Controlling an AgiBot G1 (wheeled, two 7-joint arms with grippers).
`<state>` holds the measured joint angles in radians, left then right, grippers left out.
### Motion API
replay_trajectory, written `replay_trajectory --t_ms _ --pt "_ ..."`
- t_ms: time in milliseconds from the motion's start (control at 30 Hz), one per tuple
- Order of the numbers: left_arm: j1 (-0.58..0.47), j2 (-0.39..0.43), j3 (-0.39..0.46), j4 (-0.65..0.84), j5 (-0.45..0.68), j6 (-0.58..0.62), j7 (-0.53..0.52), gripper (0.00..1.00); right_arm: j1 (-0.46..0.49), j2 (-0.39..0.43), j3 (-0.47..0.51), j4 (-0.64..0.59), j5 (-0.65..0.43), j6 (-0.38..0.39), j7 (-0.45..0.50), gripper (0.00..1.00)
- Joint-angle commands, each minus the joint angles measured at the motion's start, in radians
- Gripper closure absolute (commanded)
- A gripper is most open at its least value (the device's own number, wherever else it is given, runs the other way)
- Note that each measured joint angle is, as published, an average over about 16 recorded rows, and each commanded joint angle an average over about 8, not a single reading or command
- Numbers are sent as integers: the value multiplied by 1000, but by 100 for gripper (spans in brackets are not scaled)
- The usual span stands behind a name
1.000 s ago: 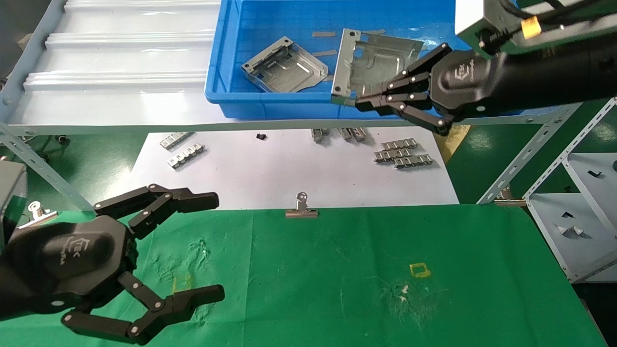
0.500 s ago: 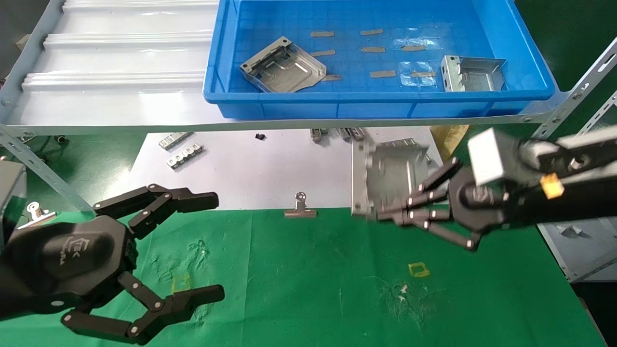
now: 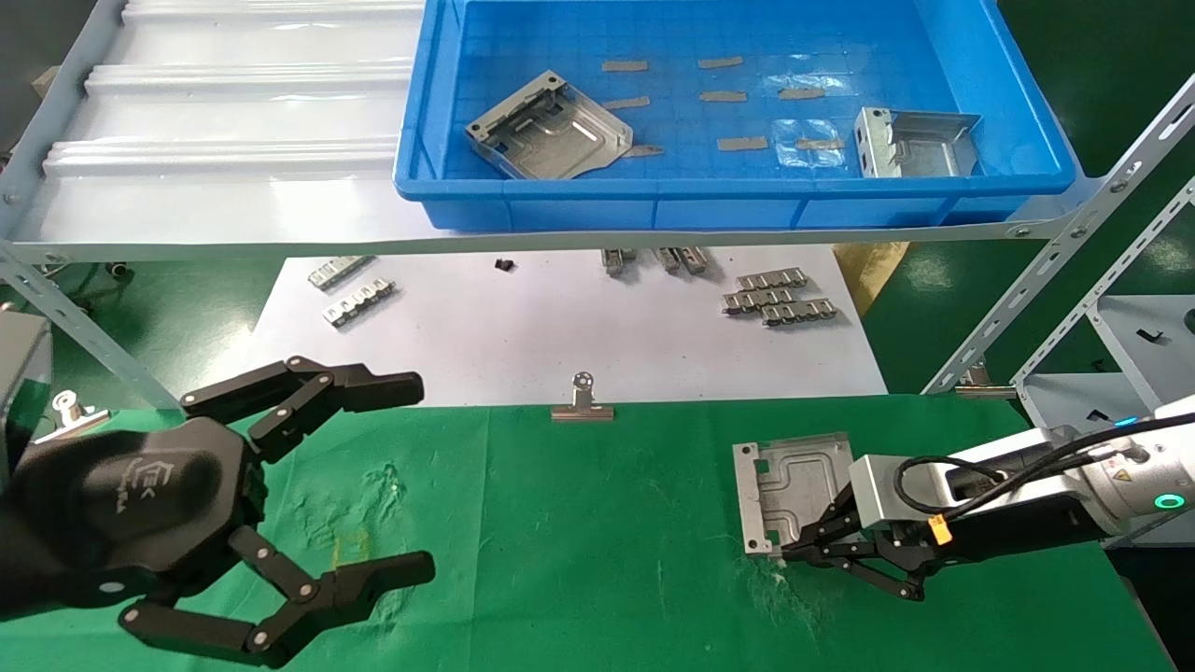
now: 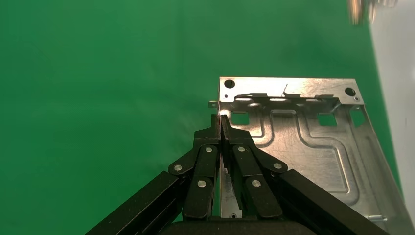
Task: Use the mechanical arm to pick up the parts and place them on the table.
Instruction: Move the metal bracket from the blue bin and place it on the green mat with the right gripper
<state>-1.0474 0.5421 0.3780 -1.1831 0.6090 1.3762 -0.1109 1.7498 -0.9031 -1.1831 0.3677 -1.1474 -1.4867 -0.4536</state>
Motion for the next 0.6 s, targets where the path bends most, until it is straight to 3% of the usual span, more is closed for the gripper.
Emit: replay_trajectory --t_ms 33,167,333,367,600 --pt "0 0 0 0 0 0 0 0 -8 -31 -20 -58 -39 40 -39 100" --pt "0 0 0 0 0 0 0 0 -7 -67 -28 -124 -56 64 -82 100" --pt "0 0 0 0 0 0 0 0 3 -91 -34 -179 -63 31 -119 99" --pt "0 0 0 0 0 0 0 0 5 -94 -36 -188 -66 22 -124 93" --pt "0 0 0 0 0 0 0 0 18 -121 -57 -244 -97 6 -155 7"
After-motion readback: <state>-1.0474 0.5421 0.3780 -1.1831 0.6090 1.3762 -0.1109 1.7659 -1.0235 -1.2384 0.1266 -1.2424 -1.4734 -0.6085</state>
